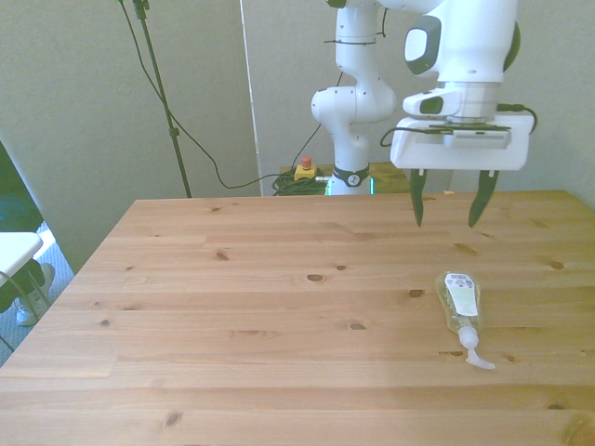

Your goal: Stand the sanitizer

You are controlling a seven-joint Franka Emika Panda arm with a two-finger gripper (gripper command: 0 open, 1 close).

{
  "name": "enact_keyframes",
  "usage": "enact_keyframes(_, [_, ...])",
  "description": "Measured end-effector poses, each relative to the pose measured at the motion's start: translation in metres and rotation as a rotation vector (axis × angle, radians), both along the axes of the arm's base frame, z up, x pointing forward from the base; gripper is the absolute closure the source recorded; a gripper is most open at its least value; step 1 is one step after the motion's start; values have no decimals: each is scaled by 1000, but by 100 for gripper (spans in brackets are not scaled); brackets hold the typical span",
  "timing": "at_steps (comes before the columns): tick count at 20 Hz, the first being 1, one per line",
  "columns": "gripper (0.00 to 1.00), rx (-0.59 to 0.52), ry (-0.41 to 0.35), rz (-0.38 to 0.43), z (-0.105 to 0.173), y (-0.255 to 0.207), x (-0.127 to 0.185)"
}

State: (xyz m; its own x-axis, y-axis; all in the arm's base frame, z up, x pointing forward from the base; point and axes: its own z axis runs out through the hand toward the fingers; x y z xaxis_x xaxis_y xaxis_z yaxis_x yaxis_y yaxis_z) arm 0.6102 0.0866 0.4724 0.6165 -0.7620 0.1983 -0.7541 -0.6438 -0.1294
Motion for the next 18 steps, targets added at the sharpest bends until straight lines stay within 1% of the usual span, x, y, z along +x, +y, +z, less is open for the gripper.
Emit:
enact_keyframes(5, [0, 5, 17, -9, -27, 21, 66])
enact_keyframes(10, [0, -10, 33, -27, -55, 36, 115])
enact_keyframes(13, [0, -18, 49, -38, -72, 36, 133])
enact_keyframes(18, [0, -21, 63, -56, -81, 31, 145])
